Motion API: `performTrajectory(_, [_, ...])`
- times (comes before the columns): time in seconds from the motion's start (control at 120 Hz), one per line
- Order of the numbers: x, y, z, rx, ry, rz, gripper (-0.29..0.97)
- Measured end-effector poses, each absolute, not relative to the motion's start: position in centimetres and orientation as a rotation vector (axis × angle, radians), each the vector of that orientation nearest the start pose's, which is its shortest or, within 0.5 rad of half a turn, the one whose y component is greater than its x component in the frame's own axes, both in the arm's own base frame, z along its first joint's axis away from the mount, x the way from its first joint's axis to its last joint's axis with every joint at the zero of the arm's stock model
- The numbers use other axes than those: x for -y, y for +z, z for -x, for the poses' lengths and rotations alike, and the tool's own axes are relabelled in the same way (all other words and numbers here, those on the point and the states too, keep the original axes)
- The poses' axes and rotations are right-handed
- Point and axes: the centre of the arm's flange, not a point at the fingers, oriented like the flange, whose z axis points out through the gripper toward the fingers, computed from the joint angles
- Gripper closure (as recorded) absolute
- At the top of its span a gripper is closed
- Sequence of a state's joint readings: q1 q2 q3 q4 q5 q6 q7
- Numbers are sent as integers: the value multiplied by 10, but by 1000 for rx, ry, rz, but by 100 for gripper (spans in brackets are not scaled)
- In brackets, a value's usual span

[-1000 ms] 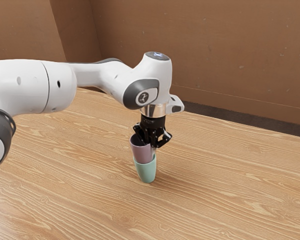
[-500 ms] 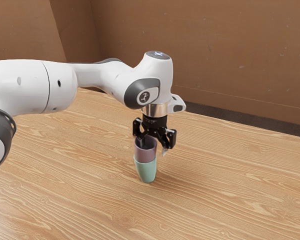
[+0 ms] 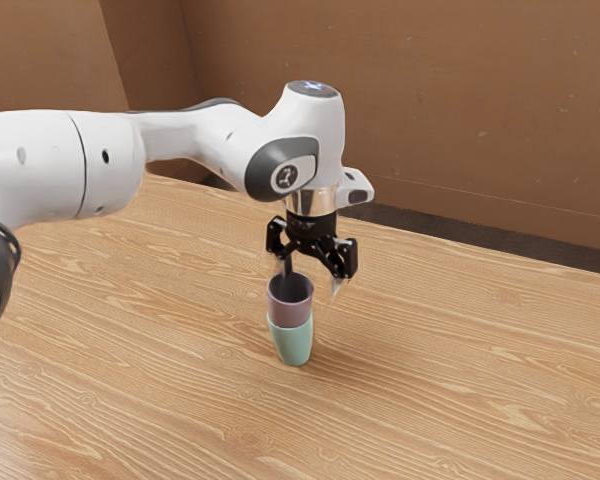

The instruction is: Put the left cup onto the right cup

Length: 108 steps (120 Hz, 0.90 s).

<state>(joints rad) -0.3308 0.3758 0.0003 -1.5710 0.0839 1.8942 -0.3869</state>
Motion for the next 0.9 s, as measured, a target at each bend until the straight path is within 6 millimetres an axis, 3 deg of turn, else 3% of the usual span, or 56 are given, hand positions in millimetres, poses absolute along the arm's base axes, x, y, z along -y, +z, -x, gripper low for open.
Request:
performTrajectory(0.475, [206, 498, -622, 49, -49, 3064, 2])
performTrajectory(0.642, [203, 546, -599, -42, -58, 3074, 2])
performTrajectory(0.792, [199, 605, -562, -160, -100, 3079, 2])
performTrajectory(0.9, [192, 629, -548, -210, -88, 3071, 2])
